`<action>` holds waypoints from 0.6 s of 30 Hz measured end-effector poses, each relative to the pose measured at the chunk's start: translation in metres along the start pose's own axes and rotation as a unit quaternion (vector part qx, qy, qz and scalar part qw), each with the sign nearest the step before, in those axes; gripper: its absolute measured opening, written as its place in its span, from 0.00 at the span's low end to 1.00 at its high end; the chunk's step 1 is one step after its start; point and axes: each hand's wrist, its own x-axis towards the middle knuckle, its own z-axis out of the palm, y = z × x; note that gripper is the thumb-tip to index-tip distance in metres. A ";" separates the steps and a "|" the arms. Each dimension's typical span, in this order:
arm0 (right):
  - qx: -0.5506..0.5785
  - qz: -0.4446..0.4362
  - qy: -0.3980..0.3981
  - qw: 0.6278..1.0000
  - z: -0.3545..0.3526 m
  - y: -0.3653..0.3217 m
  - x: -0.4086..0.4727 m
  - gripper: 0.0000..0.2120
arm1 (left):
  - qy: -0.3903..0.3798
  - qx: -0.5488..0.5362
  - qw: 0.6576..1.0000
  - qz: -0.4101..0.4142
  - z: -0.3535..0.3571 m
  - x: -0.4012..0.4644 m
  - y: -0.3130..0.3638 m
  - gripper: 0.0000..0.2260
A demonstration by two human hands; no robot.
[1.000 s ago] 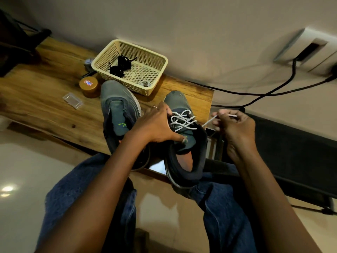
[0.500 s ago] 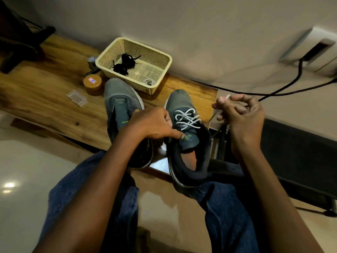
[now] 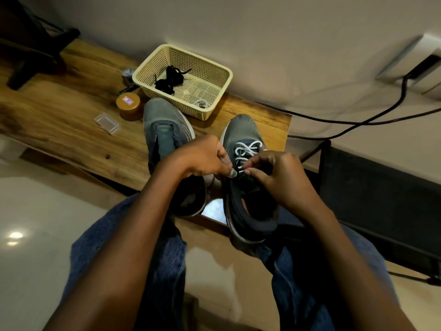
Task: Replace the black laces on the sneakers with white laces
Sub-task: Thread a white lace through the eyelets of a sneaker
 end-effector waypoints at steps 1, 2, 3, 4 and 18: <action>-0.017 -0.006 0.000 1.000 0.002 0.000 0.000 0.03 | -0.003 -0.005 1.000 0.000 0.000 0.001 -0.001 0.07; -0.029 -0.010 -0.001 1.000 0.003 0.000 -0.001 0.03 | -0.005 -0.006 1.000 0.001 0.000 0.001 -0.002 0.07; -0.037 -0.015 -0.002 0.999 0.005 0.000 0.000 0.02 | -0.006 -0.007 1.000 0.000 0.000 0.001 -0.002 0.07; -0.046 -0.021 -0.004 0.999 0.007 0.000 0.000 0.02 | -0.005 -0.007 1.000 0.001 0.000 0.001 -0.001 0.07; -0.102 -0.051 0.024 0.993 0.022 0.001 -0.001 0.02 | -0.007 -0.015 1.000 0.014 0.000 0.002 -0.003 0.09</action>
